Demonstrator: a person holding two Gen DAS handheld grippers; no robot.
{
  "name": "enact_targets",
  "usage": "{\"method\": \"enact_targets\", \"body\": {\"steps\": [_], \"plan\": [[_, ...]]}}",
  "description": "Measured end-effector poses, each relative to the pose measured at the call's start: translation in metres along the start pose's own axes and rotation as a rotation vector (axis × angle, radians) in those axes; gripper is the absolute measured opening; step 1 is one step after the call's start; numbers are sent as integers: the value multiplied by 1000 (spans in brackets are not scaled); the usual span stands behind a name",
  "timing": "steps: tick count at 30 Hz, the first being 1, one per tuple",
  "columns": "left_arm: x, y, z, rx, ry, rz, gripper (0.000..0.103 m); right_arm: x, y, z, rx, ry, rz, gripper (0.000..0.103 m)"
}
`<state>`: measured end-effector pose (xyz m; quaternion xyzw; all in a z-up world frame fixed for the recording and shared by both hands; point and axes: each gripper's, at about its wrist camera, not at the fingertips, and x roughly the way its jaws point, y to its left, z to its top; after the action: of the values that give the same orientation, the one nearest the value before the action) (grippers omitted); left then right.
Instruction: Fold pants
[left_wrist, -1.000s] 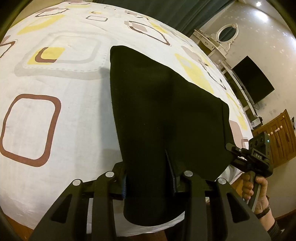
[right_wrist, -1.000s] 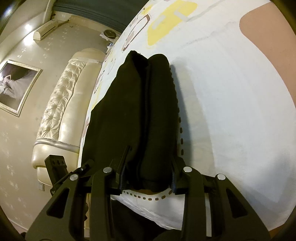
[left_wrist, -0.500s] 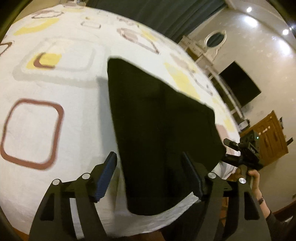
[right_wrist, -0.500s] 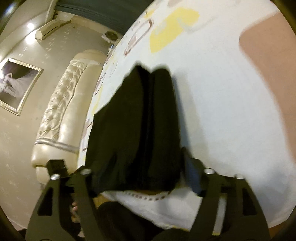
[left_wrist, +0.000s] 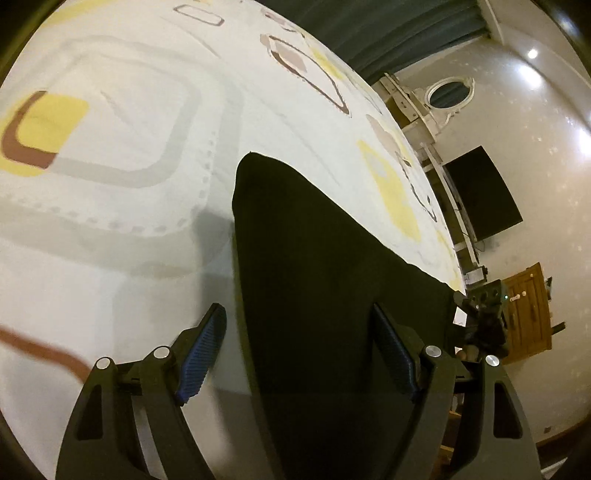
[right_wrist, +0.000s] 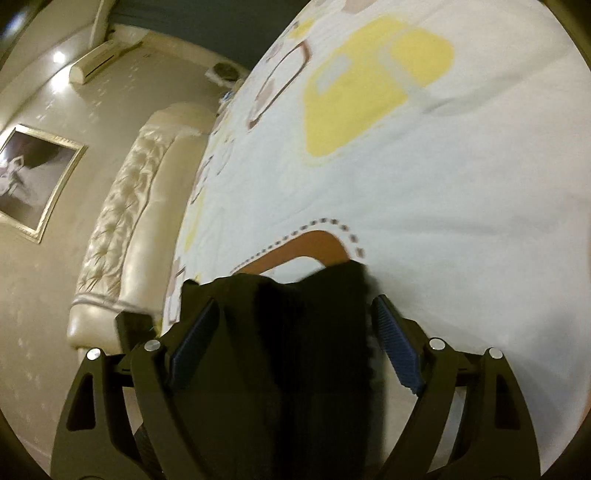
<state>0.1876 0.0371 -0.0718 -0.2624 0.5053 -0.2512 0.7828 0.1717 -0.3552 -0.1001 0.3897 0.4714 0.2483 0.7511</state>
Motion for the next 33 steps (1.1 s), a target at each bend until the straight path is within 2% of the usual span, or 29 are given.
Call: {"method": "enact_targets", "body": {"steps": [1, 2, 3, 6, 12, 23, 26, 29, 33], "plan": [[0, -1, 0, 8, 0, 1, 76, 3, 1, 0, -16, 12, -6, 68], [0, -4, -1, 35, 1, 21, 58, 7, 4, -1, -42, 26, -29, 47], [1, -6, -2, 58, 13, 22, 42, 12, 4, -2, -59, 51, -42, 43], [-4, -13, -3, 90, -7, 28, 29, 9, 7, -2, -80, 24, -26, 34], [-6, -32, 11, 185, -40, 133, 24, 0, 26, 4, -149, -26, -6, 31], [7, -31, 80, 224, -97, 237, 25, 31, 47, 61, -180, -102, 19, 31], [25, -17, 89, 183, -61, 266, 26, 46, 38, 74, -144, -83, -19, 31], [30, -8, 89, 167, -59, 261, 30, 60, 15, 79, -68, -50, -54, 32], [31, -5, 84, 168, -77, 262, 33, 64, -4, 78, -12, -50, -9, 33]]}}
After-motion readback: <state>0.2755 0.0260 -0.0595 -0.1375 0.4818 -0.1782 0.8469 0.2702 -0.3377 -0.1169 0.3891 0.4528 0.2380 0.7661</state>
